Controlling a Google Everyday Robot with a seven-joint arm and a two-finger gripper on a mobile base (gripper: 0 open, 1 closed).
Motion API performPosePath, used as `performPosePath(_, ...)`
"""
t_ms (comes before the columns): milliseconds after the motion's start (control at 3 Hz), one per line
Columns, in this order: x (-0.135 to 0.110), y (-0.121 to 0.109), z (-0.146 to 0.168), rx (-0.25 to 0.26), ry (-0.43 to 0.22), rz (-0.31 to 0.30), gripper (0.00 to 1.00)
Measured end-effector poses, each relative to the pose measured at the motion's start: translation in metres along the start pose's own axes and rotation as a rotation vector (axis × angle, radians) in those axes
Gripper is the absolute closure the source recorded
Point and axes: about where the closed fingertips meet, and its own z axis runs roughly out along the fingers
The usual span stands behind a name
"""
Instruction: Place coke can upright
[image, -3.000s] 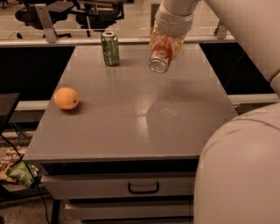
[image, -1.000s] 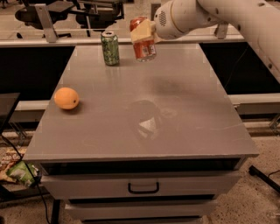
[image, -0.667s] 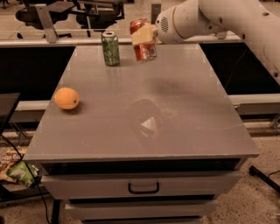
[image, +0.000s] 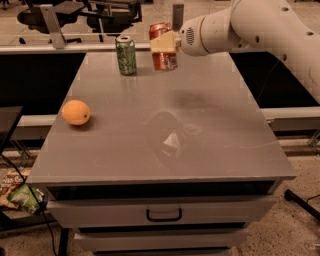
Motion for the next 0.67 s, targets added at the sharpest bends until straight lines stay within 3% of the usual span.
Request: performPosePath(667,-0.025,0.002,0.009,-0.032,0.076,-0.02,1.0)
